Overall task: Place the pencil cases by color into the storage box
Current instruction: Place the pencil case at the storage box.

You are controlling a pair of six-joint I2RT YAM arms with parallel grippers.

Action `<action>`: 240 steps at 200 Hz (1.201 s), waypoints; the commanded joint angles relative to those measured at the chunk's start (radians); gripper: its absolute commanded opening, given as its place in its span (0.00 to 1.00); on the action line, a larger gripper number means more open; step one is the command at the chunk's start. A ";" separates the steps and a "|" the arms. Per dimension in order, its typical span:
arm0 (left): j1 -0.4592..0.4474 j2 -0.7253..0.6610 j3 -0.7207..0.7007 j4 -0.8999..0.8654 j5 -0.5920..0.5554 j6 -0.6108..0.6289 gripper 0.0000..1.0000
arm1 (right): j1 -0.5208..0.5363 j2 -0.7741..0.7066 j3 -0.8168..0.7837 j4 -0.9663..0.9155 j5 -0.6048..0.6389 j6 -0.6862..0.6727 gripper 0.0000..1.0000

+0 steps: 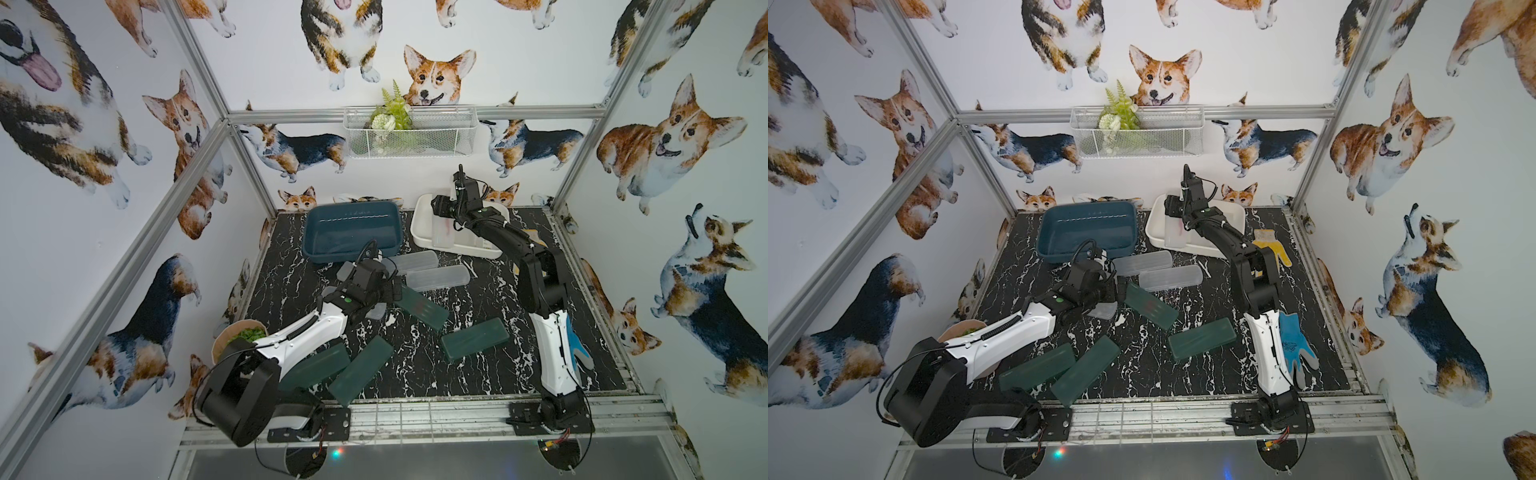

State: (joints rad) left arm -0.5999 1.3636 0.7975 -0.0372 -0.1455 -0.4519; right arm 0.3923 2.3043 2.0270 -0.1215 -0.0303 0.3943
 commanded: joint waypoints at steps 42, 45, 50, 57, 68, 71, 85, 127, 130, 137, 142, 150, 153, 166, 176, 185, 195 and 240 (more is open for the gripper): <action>0.000 0.003 0.029 0.026 -0.012 0.033 0.99 | -0.030 0.050 0.066 0.194 0.024 0.023 0.51; 0.000 0.002 0.028 0.026 -0.013 0.034 0.99 | -0.031 0.055 0.073 0.190 0.026 0.022 0.51; 0.003 -0.001 0.028 0.025 -0.015 0.036 0.99 | -0.033 0.063 0.084 0.183 0.030 0.022 0.51; 0.004 -0.003 0.028 0.025 -0.015 0.037 0.99 | -0.034 0.074 0.093 0.181 0.035 0.020 0.51; 0.008 -0.003 0.025 0.028 -0.014 0.033 0.99 | -0.038 0.091 0.105 0.179 0.039 0.022 0.51; 0.009 -0.003 0.025 0.028 -0.014 0.033 0.99 | -0.038 0.096 0.106 0.178 0.042 0.023 0.51; 0.010 0.000 0.023 0.029 -0.013 0.030 0.99 | -0.038 0.114 0.110 0.189 0.051 0.017 0.51; 0.011 0.000 0.005 0.041 -0.015 0.019 0.99 | -0.038 0.166 0.143 0.163 0.079 0.006 0.51; 0.012 0.000 0.003 0.040 -0.016 0.018 0.99 | -0.038 0.169 0.142 0.162 0.079 0.006 0.50; 0.013 -0.001 0.000 0.043 -0.015 0.016 0.99 | -0.038 0.174 0.142 0.157 0.082 0.006 0.51; 0.013 -0.001 -0.002 0.043 -0.016 0.015 0.99 | -0.038 0.176 0.142 0.152 0.085 0.006 0.51; 0.013 -0.003 -0.005 0.045 -0.017 0.013 0.99 | -0.037 0.177 0.140 0.145 0.091 0.006 0.51; 0.012 -0.004 -0.007 0.046 -0.017 0.013 0.99 | -0.037 0.178 0.137 0.145 0.094 0.007 0.51; 0.015 -0.004 -0.013 0.051 -0.015 0.013 0.99 | -0.036 0.181 0.129 0.136 0.112 0.006 0.51; 0.016 -0.003 -0.017 0.055 -0.014 0.010 0.99 | -0.035 0.187 0.130 0.121 0.127 0.003 0.51; 0.017 -0.002 -0.017 0.055 -0.012 0.009 0.99 | -0.035 0.194 0.136 0.105 0.134 0.005 0.51; 0.015 0.000 -0.016 0.057 -0.009 0.007 0.99 | -0.033 0.201 0.145 0.080 0.146 0.008 0.50; 0.018 0.003 -0.020 0.059 -0.009 0.006 0.99 | -0.030 0.224 0.180 -0.022 0.185 -0.012 0.51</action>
State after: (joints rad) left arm -0.5842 1.3647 0.7803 -0.0051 -0.1516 -0.4416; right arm 0.3599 2.5210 2.1807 -0.0898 0.1158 0.4000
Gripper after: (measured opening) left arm 0.991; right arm 0.691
